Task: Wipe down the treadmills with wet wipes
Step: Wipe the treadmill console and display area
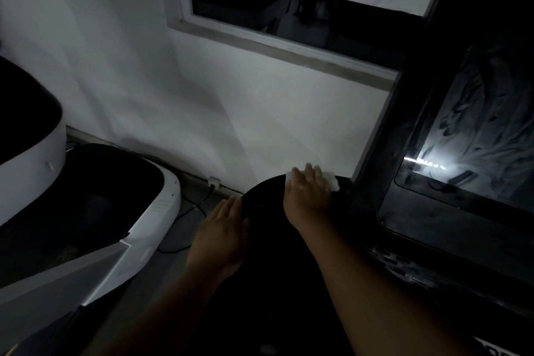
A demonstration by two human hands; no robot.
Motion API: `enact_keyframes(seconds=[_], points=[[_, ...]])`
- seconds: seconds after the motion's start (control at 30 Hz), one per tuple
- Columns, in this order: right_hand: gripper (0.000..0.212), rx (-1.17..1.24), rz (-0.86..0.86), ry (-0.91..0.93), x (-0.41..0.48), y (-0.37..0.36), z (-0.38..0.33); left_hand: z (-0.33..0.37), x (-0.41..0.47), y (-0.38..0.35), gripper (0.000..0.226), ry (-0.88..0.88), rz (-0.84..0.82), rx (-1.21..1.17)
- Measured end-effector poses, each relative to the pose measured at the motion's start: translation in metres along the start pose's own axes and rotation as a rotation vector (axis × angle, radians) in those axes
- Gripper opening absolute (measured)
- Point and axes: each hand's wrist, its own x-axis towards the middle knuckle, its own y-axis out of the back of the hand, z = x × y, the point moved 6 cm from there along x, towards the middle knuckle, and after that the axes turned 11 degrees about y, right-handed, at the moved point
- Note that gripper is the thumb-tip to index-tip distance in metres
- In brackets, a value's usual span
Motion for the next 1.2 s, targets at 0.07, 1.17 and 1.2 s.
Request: enact_keyframes(seconds=[0.07, 1.17, 1.2], points=[[0.06, 0.016, -0.04, 0.098, -0.005, -0.012, -0.02, -0.001, 0.001, 0.0, 0.08, 0.001, 0.022, 0.003], [0.064, 0.08, -0.154, 0.743, -0.08, -0.017, -0.091, -0.029, -0.114, 0.021, 0.061, 0.318, 0.071, 0.091], [0.06, 0.113, -0.137, 0.777, -0.092, -0.017, -0.1, -0.029, -0.117, 0.021, 0.061, 0.31, 0.069, 0.094]])
